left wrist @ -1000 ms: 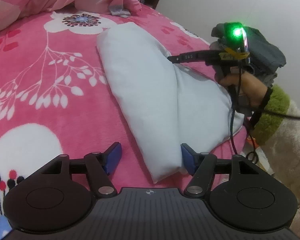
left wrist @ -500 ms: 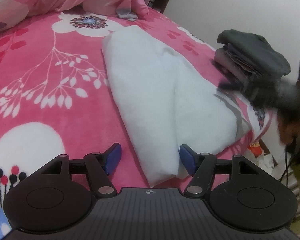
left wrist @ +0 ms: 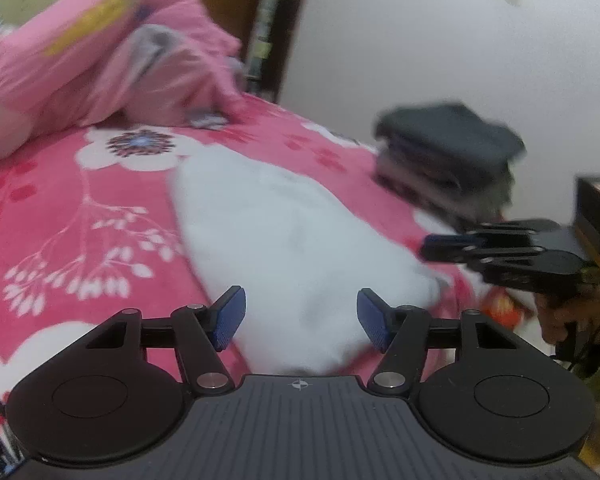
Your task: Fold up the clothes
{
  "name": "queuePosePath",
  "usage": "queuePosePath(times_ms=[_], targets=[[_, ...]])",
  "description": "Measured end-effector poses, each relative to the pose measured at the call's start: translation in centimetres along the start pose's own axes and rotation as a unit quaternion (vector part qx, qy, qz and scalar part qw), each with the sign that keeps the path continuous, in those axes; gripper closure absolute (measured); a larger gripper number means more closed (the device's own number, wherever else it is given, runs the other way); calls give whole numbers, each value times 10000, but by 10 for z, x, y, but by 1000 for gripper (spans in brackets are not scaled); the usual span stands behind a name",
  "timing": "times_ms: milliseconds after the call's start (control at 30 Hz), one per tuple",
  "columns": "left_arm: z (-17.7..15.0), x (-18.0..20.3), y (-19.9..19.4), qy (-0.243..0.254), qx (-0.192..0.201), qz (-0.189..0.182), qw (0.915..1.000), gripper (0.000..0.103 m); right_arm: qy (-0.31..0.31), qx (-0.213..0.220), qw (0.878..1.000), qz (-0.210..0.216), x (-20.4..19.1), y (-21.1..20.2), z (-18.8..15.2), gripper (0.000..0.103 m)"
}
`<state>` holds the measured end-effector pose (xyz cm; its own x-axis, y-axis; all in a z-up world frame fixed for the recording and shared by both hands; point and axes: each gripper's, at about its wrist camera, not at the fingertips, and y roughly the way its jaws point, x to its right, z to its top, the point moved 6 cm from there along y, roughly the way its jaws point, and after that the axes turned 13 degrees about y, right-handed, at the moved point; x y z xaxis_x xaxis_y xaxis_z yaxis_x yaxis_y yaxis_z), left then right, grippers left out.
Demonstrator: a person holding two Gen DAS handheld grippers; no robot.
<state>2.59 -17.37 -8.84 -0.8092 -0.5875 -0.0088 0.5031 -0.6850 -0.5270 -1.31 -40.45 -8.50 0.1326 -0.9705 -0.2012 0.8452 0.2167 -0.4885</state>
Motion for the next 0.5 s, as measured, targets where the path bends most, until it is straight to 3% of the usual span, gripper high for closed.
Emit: queuePosePath(times_ms=[100,167,300,500], targets=[[-17,15,21,447,-444,52,9980,42,217,-510,9981,-254,5,25,-30,92],[-30,11,32,518,-733,203,9958,43,350,-400,9981,-316,9,30,-38,92],[-26,1,18,81,-619,21,9981,42,552,-392,9972,-328,12,32,-36,92],[8,-13,-17,-238,-23,-257,9994,42,775,-193,9966,-222,16,32,-44,92]])
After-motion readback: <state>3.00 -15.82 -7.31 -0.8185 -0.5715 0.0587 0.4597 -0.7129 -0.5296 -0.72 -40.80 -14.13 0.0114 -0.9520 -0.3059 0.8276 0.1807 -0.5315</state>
